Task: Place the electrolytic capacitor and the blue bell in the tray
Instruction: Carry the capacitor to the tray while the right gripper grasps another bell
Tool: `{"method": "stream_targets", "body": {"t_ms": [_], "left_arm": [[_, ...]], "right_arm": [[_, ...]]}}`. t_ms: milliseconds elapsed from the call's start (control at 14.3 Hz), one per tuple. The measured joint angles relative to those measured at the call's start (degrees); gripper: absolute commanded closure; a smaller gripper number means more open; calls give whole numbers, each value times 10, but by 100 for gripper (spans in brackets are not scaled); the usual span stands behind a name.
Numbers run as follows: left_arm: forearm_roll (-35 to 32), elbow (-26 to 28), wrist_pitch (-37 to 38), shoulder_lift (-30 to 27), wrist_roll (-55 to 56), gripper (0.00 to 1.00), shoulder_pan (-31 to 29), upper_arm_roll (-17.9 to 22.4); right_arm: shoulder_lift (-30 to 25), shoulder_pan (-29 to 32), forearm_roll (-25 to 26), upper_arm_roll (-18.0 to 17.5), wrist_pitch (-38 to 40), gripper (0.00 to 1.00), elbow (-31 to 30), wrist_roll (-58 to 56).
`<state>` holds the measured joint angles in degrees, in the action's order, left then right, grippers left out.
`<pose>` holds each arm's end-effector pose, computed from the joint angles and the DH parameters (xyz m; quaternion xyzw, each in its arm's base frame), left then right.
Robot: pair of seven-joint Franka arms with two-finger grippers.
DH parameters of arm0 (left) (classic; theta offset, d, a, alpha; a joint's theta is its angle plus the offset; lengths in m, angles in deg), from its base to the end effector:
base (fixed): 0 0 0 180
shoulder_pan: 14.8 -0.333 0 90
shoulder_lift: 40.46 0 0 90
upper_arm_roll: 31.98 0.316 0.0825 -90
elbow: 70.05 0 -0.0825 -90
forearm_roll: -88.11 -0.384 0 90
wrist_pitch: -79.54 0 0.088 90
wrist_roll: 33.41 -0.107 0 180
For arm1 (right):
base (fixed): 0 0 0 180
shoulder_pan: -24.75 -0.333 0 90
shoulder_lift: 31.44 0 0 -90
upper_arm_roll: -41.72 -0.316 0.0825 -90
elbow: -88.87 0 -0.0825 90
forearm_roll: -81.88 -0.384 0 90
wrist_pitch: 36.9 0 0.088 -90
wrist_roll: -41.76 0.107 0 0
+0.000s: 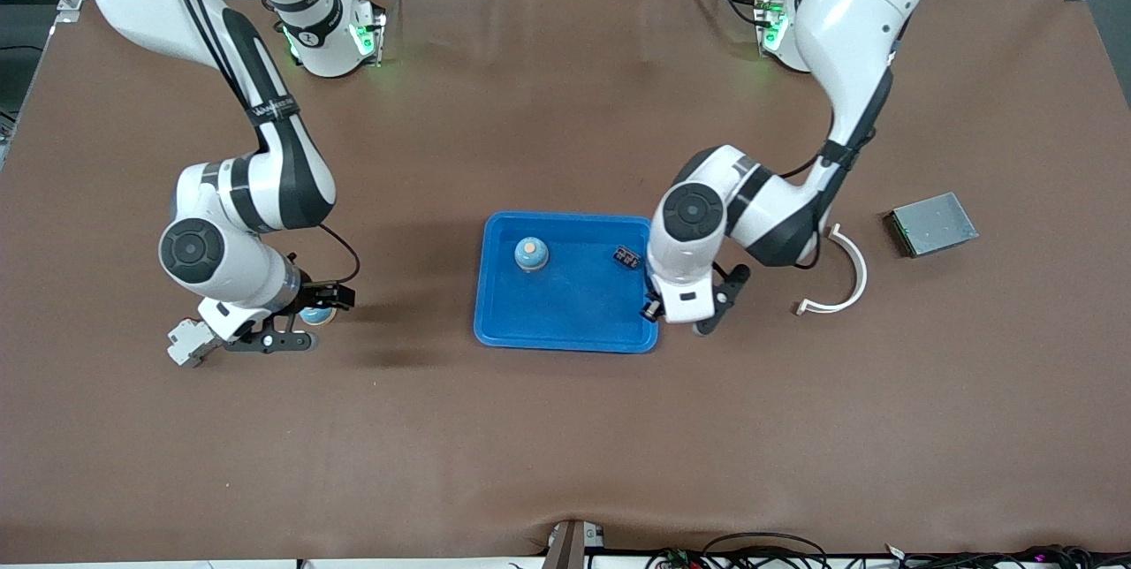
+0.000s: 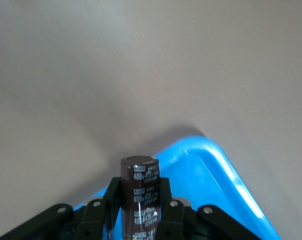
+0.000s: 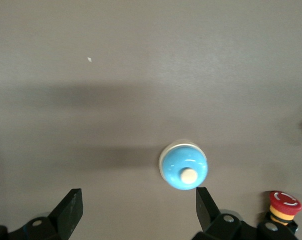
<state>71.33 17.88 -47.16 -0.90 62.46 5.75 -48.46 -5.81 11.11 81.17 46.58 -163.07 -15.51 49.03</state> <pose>0.5899 -0.3928 0.2627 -0.8962 -0.4428 -0.0292 0.0015 0.6308 0.1015 0.2868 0.9993 0.0129 -0.0305 0.0180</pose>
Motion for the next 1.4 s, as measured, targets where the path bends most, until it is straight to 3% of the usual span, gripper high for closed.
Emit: {"method": "stream_targets", "body": {"t_ms": [280, 912, 982, 1052, 1122, 1402], "left_arm": [[0, -18, -26, 26, 21, 100, 32, 4], [-37, -24, -74, 87, 21, 100, 40, 5], [-37, -27, -74, 87, 21, 92, 40, 5], [-37, -27, -75, 87, 21, 41, 40, 6], [-37, -27, -75, 87, 21, 0, 39, 7], [-37, -34, -76, 86, 21, 0, 39, 15]], "right_arm": [[-10, 22, 0, 0, -49, 0, -43, -40], [-10, 64, 0, -3, -174, 0, -117, -95], [-9, 64, 0, -4, -181, 0, -125, -95], [-7, 64, 0, -4, -187, 0, -131, -95], [-5, 64, 0, -5, -193, 0, -134, -95], [12, 64, -1, -7, -209, 0, -137, -95]]}}
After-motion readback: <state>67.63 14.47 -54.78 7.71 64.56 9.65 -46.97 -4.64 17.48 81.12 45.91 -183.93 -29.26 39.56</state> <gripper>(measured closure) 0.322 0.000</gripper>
